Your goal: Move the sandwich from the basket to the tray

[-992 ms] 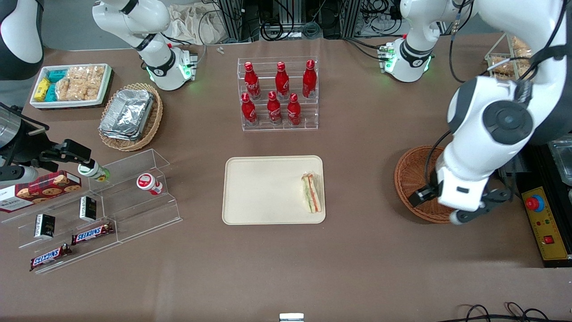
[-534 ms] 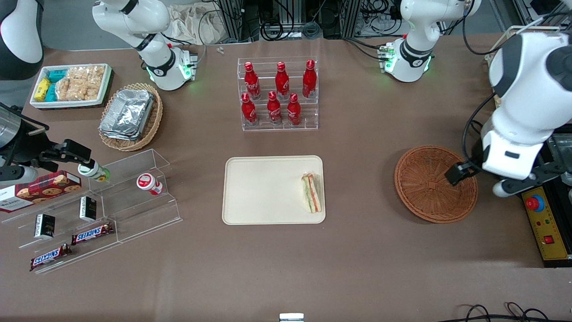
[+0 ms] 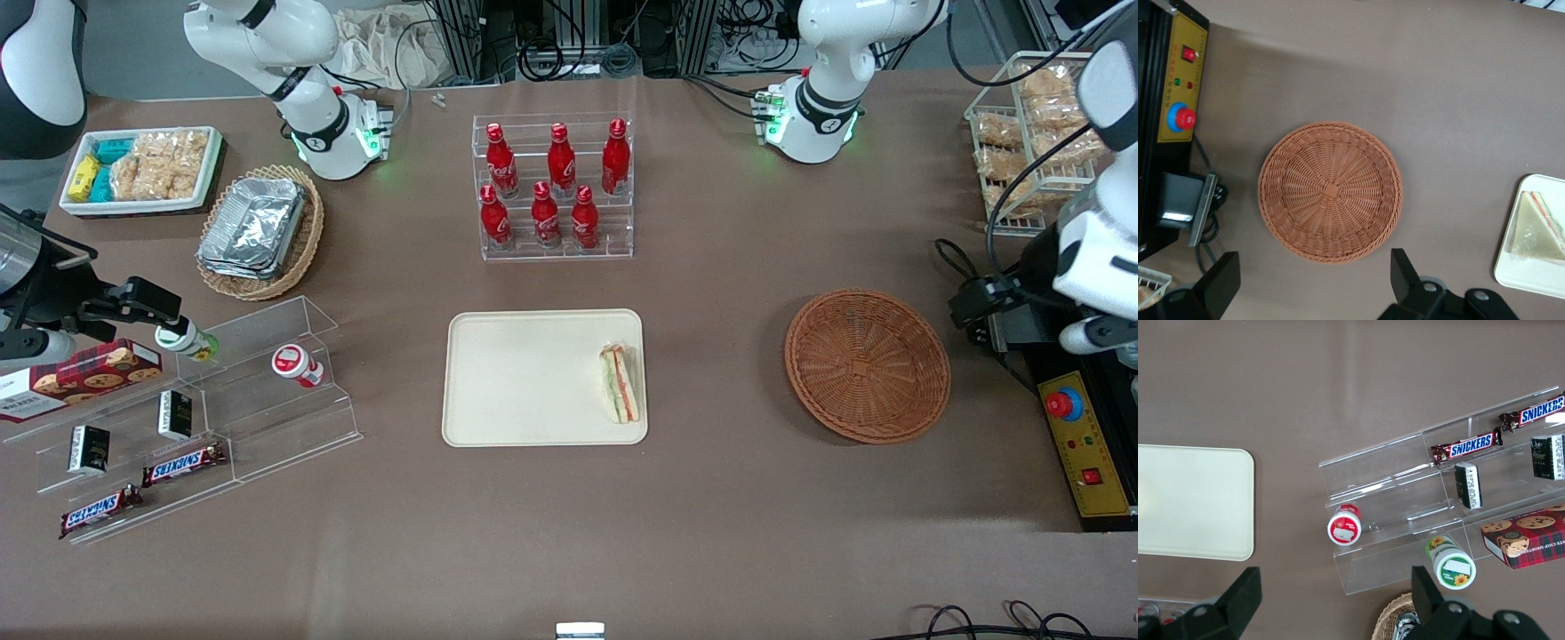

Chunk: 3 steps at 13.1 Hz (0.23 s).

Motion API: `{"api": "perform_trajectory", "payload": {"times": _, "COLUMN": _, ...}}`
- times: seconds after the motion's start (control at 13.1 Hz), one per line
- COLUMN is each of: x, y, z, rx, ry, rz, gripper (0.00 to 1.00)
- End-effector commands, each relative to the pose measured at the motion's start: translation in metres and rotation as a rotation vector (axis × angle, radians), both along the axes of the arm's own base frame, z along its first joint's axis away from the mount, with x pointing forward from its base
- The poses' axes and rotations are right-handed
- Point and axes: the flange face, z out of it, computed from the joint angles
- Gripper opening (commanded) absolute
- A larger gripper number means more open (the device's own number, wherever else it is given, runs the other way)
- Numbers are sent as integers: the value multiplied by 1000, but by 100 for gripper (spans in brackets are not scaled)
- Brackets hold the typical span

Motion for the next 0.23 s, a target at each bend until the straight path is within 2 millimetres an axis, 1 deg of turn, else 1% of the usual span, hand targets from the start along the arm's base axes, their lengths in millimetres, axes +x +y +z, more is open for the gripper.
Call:
{"api": "perform_trajectory", "payload": {"times": 0.0, "x": 0, "y": 3, "z": 10, "rx": -9, "ry": 13, "rz": -12, "gripper": 100}}
{"api": "perform_trajectory", "payload": {"times": 0.15, "x": 0, "y": 2, "z": 8, "rx": -11, "ry": 18, "rz": -13, "gripper": 100}}
